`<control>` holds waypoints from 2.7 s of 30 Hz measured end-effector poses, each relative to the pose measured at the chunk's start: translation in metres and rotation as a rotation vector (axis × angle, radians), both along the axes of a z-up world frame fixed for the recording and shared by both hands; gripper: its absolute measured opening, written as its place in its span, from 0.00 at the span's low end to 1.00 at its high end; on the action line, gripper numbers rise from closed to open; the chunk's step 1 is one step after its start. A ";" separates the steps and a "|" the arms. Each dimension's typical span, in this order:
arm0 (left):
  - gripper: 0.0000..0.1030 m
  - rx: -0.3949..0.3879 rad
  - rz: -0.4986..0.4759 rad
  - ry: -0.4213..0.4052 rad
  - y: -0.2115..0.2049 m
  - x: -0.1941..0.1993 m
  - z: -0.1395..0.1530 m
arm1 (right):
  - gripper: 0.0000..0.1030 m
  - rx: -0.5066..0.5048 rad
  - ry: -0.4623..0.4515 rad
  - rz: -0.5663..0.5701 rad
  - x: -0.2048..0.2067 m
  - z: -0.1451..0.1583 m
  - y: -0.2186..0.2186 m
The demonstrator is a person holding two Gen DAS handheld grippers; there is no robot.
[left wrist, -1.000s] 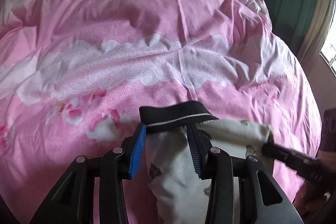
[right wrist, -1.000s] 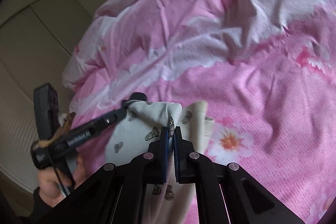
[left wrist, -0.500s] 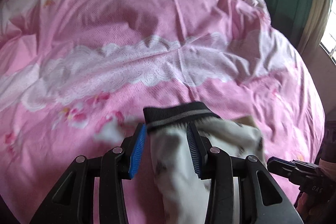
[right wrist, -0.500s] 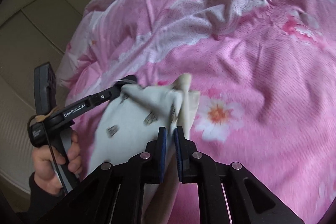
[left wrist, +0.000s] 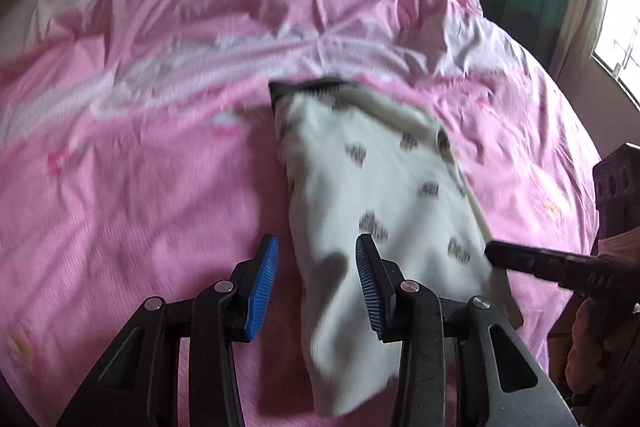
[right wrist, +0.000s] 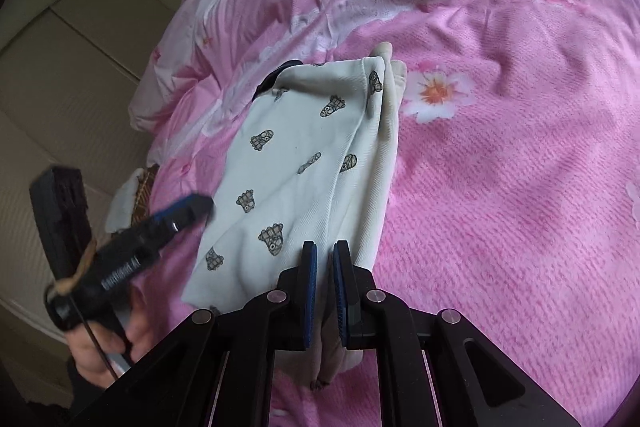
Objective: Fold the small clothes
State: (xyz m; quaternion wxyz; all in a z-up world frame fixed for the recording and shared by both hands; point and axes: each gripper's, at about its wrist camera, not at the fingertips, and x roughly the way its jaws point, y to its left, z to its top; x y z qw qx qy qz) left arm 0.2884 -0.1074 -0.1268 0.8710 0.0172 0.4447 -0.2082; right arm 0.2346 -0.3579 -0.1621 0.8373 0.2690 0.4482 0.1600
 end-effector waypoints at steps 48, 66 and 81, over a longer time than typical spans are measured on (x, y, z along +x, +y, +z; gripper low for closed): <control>0.53 -0.141 0.102 0.137 0.031 -0.056 -0.026 | 0.43 0.076 -0.031 -0.092 -0.046 0.004 -0.014; 0.41 -0.285 0.329 0.162 0.007 -0.056 -0.052 | 0.59 0.093 0.013 0.046 0.110 -0.021 -0.046; 0.10 -0.325 0.324 0.151 0.004 -0.047 -0.052 | 0.15 0.167 -0.009 0.188 0.141 -0.030 -0.023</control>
